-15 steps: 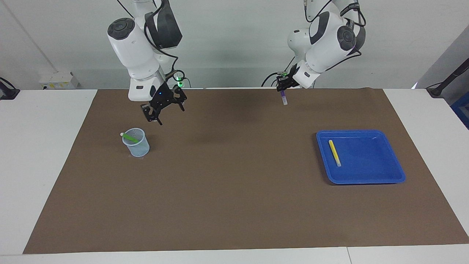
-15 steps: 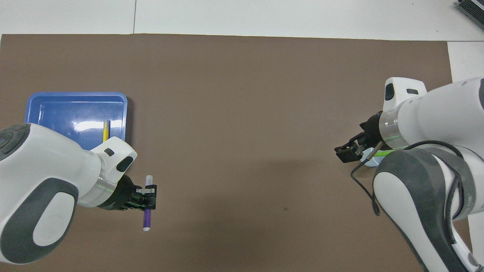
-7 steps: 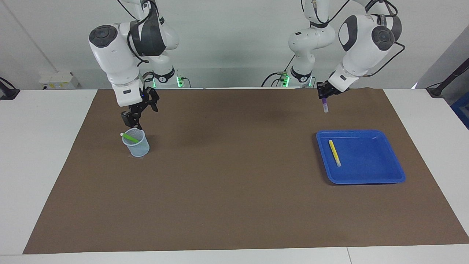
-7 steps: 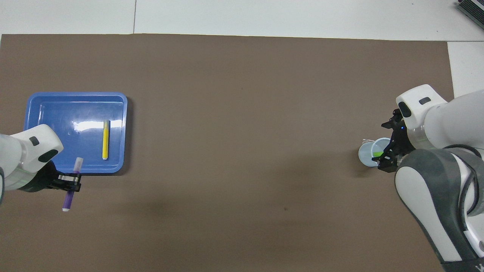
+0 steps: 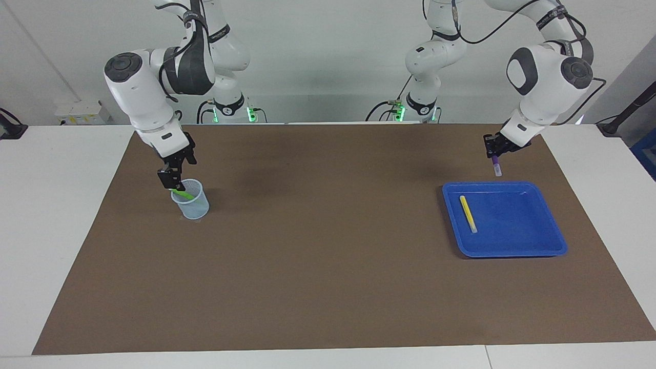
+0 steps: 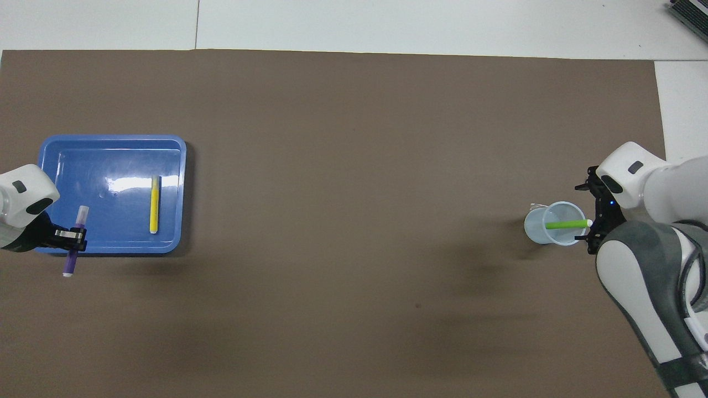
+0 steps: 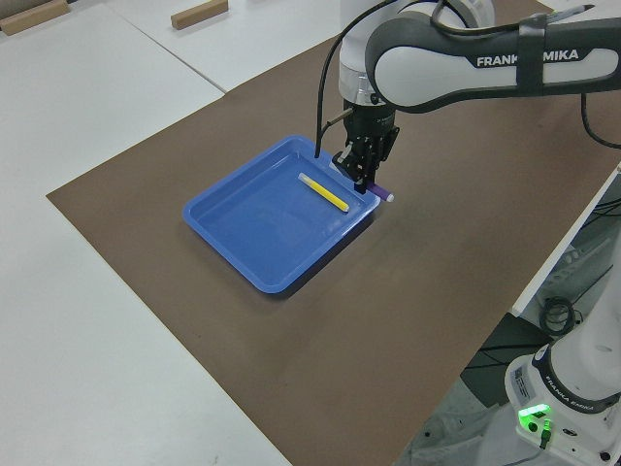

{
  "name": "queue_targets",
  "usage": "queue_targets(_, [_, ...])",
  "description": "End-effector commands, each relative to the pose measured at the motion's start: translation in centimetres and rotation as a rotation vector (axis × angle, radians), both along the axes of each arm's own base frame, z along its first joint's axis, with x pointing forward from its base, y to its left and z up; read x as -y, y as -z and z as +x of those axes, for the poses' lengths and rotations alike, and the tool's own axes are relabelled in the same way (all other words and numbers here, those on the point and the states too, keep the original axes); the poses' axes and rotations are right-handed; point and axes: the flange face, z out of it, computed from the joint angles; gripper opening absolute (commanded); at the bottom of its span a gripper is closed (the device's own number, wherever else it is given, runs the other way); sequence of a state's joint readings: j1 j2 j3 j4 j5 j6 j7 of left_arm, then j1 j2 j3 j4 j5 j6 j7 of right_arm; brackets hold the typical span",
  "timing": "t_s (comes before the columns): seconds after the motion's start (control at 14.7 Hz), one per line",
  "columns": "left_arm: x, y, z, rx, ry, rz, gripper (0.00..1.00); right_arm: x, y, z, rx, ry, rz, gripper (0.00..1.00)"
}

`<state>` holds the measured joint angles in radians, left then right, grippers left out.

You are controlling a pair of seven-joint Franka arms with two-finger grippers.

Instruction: Right arm passes pens to left for tray arrangement

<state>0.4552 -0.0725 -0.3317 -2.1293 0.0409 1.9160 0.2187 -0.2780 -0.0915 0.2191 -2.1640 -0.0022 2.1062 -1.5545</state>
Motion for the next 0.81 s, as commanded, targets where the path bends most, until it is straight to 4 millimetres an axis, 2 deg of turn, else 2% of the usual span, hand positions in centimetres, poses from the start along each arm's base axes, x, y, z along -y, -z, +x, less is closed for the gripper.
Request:
queue_targets(0.0, [-1.7,2.2,1.4,0.025,0.000,0.006,0.00,1.6,2.1,-1.0,0.012,-0.050,-0.041,1.00])
queue_targets(0.07, [-1.9,2.7,1.7,0.034,-0.002,0.002,0.00,2.7,2.6,-1.1,0.013,-0.051,-0.040,0.99])
queue_targets(0.2, [-2.1,4.3,2.5,0.049,-0.011,-0.009,0.00,3.2,3.3,-1.0,0.018,-0.067,-0.039,0.95])
queue_targets(0.34, [-2.1,6.3,3.3,0.065,-0.047,-0.015,0.00,4.0,3.9,-1.4,0.012,-0.054,-0.037,0.83])
queue_targets(0.41, [-1.9,7.2,3.7,0.072,-0.047,0.003,0.00,4.4,3.9,-1.3,0.018,-0.041,-0.037,0.82])
queue_targets(0.75, [-1.7,10.7,4.9,0.098,-0.093,-0.005,0.00,4.0,4.7,-1.7,0.006,0.053,-0.031,0.70])
